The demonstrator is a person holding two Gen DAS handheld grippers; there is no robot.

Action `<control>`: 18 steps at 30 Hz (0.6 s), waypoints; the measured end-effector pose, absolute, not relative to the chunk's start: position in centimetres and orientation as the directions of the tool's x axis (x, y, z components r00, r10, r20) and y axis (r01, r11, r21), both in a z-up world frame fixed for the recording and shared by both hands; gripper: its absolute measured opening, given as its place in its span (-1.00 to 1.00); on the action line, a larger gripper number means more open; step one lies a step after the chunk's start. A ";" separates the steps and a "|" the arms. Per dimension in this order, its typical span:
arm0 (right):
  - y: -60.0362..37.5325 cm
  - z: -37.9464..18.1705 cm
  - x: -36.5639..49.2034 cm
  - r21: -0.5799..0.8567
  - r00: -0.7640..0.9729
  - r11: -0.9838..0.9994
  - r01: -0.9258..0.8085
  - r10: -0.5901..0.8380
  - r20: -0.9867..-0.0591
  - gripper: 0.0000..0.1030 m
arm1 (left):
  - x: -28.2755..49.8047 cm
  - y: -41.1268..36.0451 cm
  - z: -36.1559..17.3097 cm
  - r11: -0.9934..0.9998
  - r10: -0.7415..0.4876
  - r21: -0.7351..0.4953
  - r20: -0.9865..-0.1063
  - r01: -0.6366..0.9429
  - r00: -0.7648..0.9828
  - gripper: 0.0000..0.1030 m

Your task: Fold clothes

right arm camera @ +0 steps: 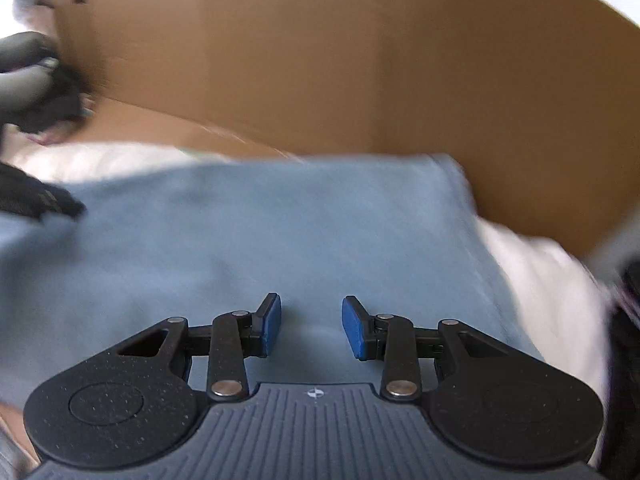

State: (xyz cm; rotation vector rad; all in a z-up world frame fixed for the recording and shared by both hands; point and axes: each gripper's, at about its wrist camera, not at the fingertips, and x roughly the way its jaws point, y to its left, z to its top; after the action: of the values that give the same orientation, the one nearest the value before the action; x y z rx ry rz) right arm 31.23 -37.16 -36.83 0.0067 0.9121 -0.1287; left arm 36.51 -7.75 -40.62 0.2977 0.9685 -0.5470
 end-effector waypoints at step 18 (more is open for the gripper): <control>-44.2 -35.7 25.6 0.048 0.567 0.928 0.370 -0.185 -0.802 -0.27 | 35.7 -6.8 -38.4 0.819 -0.374 -0.070 -0.818 0.569 0.437 -0.33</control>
State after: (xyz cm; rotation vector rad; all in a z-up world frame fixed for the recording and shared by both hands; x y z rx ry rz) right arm 25.58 -44.17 -35.66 0.2206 0.9122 -0.3288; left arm 35.72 -6.80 -38.38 0.2294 0.9523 -0.5929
